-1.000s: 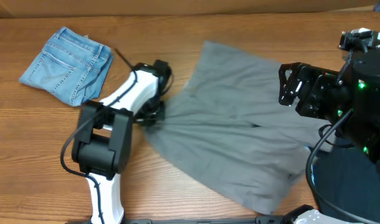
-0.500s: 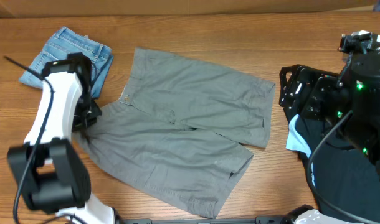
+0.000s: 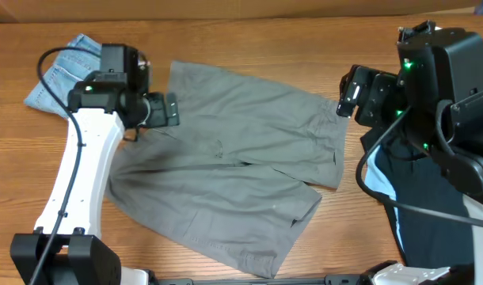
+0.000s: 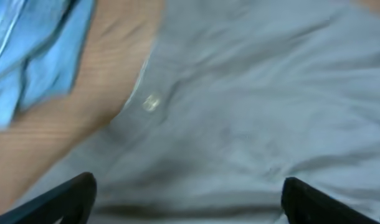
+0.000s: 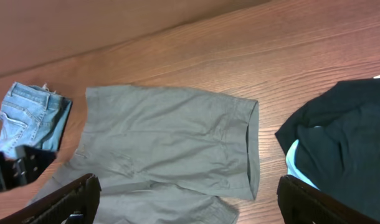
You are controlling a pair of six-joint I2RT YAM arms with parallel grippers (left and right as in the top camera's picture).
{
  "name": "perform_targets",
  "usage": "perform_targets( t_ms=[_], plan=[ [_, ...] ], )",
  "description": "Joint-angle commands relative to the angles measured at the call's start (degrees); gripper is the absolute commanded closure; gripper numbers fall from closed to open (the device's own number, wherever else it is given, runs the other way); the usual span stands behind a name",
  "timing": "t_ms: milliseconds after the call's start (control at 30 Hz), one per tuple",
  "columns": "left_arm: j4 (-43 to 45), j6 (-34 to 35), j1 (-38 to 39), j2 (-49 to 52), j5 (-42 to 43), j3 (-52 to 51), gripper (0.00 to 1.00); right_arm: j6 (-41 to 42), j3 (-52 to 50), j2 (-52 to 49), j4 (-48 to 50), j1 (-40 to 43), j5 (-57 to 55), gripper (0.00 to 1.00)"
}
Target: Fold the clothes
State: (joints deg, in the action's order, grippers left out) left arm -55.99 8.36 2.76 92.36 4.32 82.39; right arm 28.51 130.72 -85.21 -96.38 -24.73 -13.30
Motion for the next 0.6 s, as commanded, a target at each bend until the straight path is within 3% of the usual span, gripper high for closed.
perform_targets(
  t_ms=[0,67,167,300,567],
  plan=[
    [4.87,-6.78,2.4,1.79,5.31,-0.02,0.0,0.04,0.57,2.19,0.35,0.39,0.11,0.06],
    [8.24,-9.25,4.28,6.01,5.77,-0.02,0.0,0.04,0.57,2.21,-0.24,0.39,0.09,0.06],
    [10.29,-10.14,5.03,10.95,5.79,-0.02,0.4,0.07,0.55,2.21,-0.66,0.39,0.09,0.06],
    [13.46,-10.14,5.16,17.44,5.84,-0.02,0.74,0.09,0.55,2.21,-0.66,0.39,0.09,0.05],
    [17.81,-9.99,4.66,25.99,3.82,-0.02,0.96,1.62,0.52,2.16,-0.66,0.39,0.09,0.04]
  ],
)
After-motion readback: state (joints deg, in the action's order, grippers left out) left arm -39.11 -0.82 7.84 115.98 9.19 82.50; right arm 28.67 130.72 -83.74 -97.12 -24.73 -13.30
